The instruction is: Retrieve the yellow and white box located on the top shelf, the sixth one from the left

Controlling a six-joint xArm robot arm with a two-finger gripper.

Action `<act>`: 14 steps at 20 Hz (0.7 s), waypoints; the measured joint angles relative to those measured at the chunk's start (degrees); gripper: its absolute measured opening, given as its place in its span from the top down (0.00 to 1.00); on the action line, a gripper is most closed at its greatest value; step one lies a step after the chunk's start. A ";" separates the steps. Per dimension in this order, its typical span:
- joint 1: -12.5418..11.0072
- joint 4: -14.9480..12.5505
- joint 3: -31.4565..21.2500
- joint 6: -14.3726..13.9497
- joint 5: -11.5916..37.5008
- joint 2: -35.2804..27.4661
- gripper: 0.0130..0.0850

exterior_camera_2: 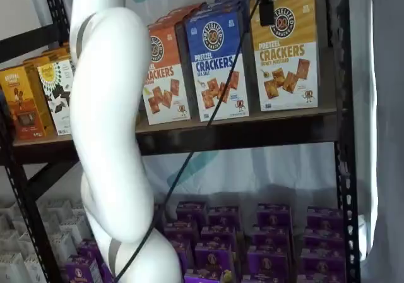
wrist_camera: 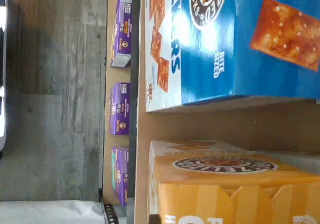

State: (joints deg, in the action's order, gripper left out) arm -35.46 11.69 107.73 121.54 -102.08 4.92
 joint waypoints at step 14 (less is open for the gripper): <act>-6.66 3.17 -1.73 4.08 -6.57 6.51 0.33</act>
State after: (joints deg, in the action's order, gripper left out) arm -42.12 14.86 106.00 125.62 -108.65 11.43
